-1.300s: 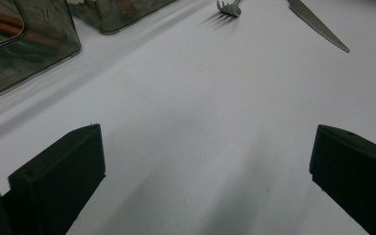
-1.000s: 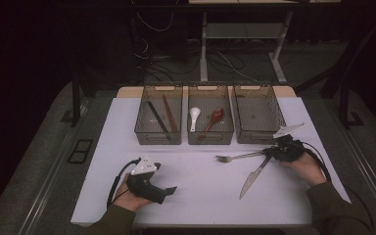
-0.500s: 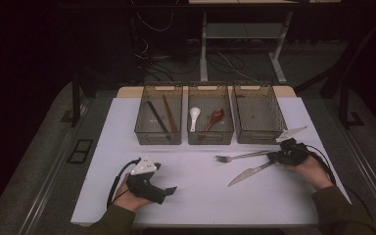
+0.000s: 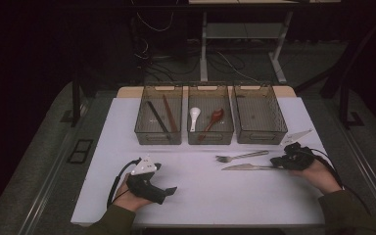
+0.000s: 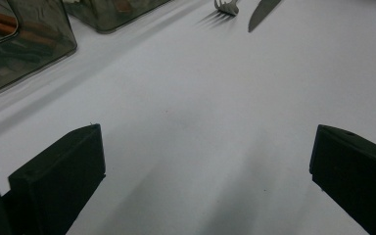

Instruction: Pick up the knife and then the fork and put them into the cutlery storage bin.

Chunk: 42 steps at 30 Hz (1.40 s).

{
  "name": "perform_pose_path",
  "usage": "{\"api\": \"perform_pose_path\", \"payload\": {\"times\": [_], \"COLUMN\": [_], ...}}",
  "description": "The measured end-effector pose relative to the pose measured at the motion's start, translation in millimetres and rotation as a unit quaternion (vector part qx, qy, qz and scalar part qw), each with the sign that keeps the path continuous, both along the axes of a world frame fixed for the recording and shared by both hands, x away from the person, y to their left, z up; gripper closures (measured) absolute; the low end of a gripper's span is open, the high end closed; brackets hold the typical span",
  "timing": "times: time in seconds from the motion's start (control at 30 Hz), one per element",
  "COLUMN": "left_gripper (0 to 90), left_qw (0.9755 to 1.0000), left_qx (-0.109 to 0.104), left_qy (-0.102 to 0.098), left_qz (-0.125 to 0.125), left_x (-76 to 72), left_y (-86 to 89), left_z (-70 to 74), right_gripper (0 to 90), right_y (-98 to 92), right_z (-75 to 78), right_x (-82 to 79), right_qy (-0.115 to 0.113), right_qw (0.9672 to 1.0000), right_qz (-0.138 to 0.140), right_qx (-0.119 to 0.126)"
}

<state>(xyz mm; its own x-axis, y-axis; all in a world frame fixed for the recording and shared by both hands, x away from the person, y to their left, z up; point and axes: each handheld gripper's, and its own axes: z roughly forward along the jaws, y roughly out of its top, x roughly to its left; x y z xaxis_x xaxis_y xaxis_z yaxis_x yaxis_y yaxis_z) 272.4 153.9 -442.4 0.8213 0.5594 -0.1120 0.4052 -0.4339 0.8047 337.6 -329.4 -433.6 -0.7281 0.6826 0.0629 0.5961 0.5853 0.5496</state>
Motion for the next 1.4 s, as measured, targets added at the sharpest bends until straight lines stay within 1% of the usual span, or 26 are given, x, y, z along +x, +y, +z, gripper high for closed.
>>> {"api": "perform_pose_path", "payload": {"times": [0.13, 0.3, 0.47, 0.5, 0.6, 0.67, 0.77, 0.83, 0.9, 0.97, 1.0, 1.07, 1.2, 1.33, 1.37, 1.4], "left_gripper": [0.0, 0.0, 0.0, 0.0, 0.0, 0.0, 0.0, 0.0, 0.0, 0.0, 0.0, 0.0, 0.0, 0.0, 0.0, 0.0], "left_qw": [1.0, 1.0, 1.0, 1.0, 1.0, 1.0, 1.0, 1.0, 1.0, 1.0, 1.0, 1.0, 1.0, 1.0, 1.0, 1.0], "left_qx": [0.0, -0.002, -0.001, -0.001, -0.001, -0.001, -0.003, -0.004, -0.005, -0.006, -0.006, -0.007, -0.008, -0.007, -0.007, -0.007], "left_qy": [0.001, 0.001, 0.002, 0.002, 0.002, 0.001, 0.001, 0.002, 0.003, 0.003, 0.003, 0.003, 0.003, 0.002, 0.002, 0.002], "left_qz": [0.0, 0.0, -0.001, -0.001, -0.002, -0.002, -0.002, -0.002, -0.001, -0.002, -0.001, -0.002, -0.002, -0.002, -0.002, -0.002], "left_x": [0.0, -0.1, 0.0, -0.1, -0.2, -0.1, 0.1, 0.1, 0.3, 0.6, 0.5, 0.4, 0.2, 0.0, 0.0, 0.0], "left_y": [-0.3, -0.9, -1.1, -1.3, -1.4, -1.4, -1.3, -1.3, -1.3, -1.5, -1.8, -1.9, -1.9, -1.6, -1.5, -1.4], "left_z": [-0.3, -0.3, -0.6, -0.6, -0.5, -0.4, -0.4, -0.3, -0.4, -0.5, -0.5, -0.4, -0.3, -0.2, -0.2, -0.2], "right_gripper": [89.7, 89.8, 89.7, 89.8, 89.8, 89.6, 85.4, 79.5, 74.4, 70.9, 70.0, 69.6, 69.9, 71.6, 72.1, 72.7], "right_y": [-3.8, -9.6, -12.9, -13.9, -16.5, -17.0, -16.2, -14.1, -9.1, -2.4, 0.5, 8.2, 25.2, 40.4, 42.9, 45.3], "right_z": [1.0, 1.8, 4.3, 4.6, 5.2, 5.9, 9.1, 12.3, 14.3, 15.4, 16.2, 18.0, 22.9, 20.6, 20.1, 20.1], "right_x": [-3.1, -5.9, -10.0, -10.2, -10.0, -9.8, -9.0, -7.7, -6.6, -4.8, -3.1, 0.0, 6.2, 11.8, 13.6, 14.9], "right_qy": [0.002, 0.009, 0.014, 0.013, 0.017, 0.019, 0.025, 0.031, 0.033, 0.041, 0.04, 0.045, 0.047, 0.064, 0.06, 0.064], "right_qw": [1.0, 0.9999, 0.9998, 0.9998, 0.9997, 0.9994, 0.9989, 0.9981, 0.9961, 0.9931, 0.9906, 0.9856, 0.9757, 0.9657, 0.9632, 0.9626], "right_qz": [0.003, 0.005, 0.015, 0.017, 0.02, 0.027, 0.038, 0.053, 0.078, 0.101, 0.116, 0.143, 0.181, 0.206, 0.213, 0.212], "right_qx": [-0.005, -0.001, 0.0, -0.002, -0.002, -0.005, -0.007, -0.009, -0.027, -0.044, -0.06, -0.078, -0.114, -0.145, -0.153, -0.155]}}
